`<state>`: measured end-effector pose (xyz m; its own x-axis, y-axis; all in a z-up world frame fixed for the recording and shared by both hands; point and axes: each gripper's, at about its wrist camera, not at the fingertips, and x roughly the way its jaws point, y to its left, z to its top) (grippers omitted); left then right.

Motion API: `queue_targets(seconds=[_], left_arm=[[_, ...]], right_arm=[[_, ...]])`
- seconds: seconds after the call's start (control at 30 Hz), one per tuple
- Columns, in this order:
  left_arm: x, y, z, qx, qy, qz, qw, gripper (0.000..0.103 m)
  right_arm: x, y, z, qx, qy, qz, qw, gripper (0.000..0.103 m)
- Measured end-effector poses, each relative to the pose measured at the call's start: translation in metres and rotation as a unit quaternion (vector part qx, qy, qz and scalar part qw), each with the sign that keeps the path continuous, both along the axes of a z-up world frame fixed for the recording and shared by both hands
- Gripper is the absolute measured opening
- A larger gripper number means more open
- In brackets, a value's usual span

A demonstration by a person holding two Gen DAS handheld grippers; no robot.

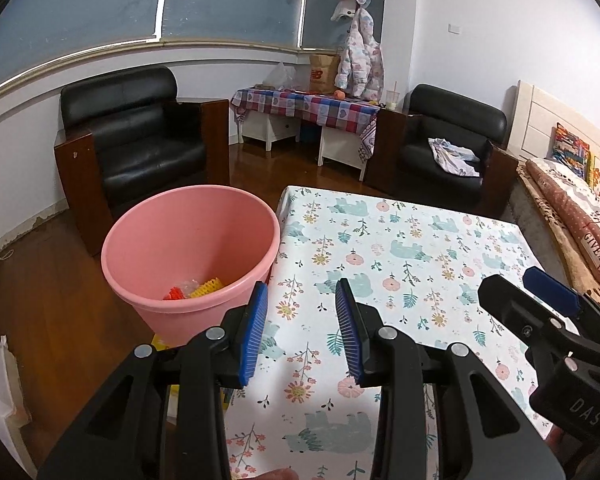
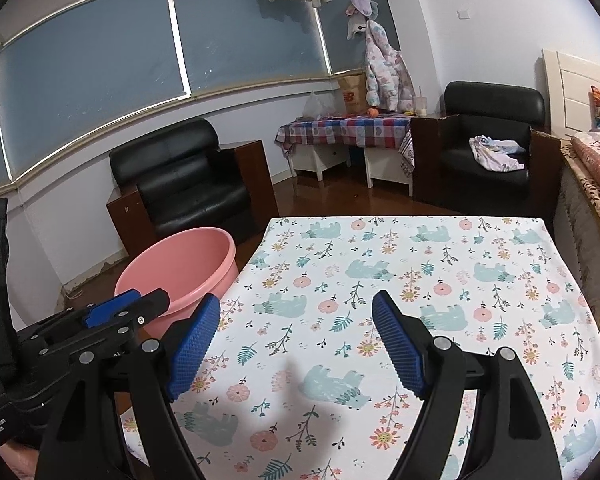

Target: Collect trash

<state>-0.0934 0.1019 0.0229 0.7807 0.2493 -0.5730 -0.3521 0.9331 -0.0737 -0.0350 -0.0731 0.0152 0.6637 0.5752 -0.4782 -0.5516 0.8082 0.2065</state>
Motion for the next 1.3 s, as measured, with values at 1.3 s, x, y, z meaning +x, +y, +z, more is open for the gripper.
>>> queue_targets(seconds=[1.3], left_arm=[[-0.0015,-0.0058,-0.0009,-0.002,0.001,-0.013,0.9999,0.036]], right_arm=[[-0.0014,-0.0054,0.0009,-0.003,-0.001,-0.003,1.0,0.079]])
